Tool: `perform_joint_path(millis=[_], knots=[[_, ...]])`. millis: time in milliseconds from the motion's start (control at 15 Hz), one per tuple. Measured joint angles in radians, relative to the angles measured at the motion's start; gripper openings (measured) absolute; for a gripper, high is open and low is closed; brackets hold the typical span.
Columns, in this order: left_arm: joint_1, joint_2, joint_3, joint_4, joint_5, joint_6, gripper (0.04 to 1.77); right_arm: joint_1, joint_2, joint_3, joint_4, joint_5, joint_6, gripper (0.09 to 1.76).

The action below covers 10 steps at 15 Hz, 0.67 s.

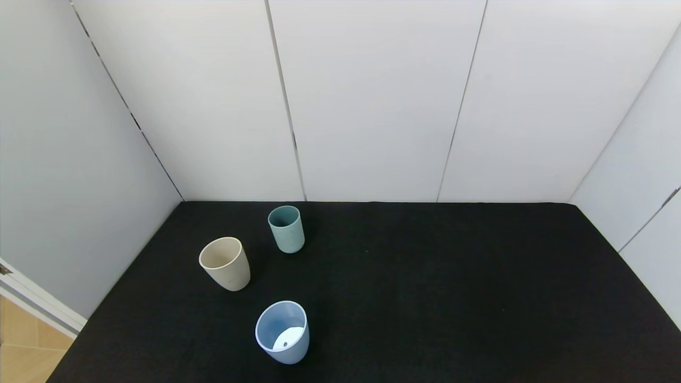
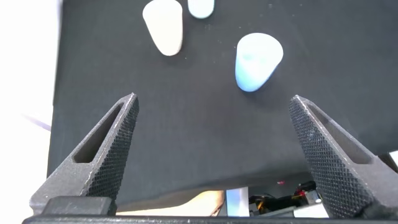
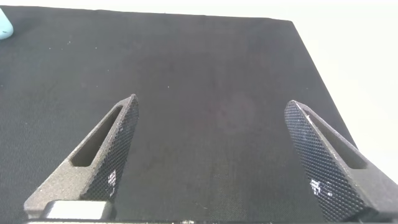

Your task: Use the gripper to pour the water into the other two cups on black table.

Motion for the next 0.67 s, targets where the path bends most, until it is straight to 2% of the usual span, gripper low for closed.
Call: perform_joint_path(millis=[467,667], knots=[[-0.031,-0.190,0.067,0.086,-0.001,0.007,1.72,0.000,0.000,0.000,0.000,0.000,0.000,1.71],[-0.038,-0.285,0.135,0.074,0.010,-0.003,1.72,0.000,0.000,0.000,0.000,0.000,0.000,1.71]])
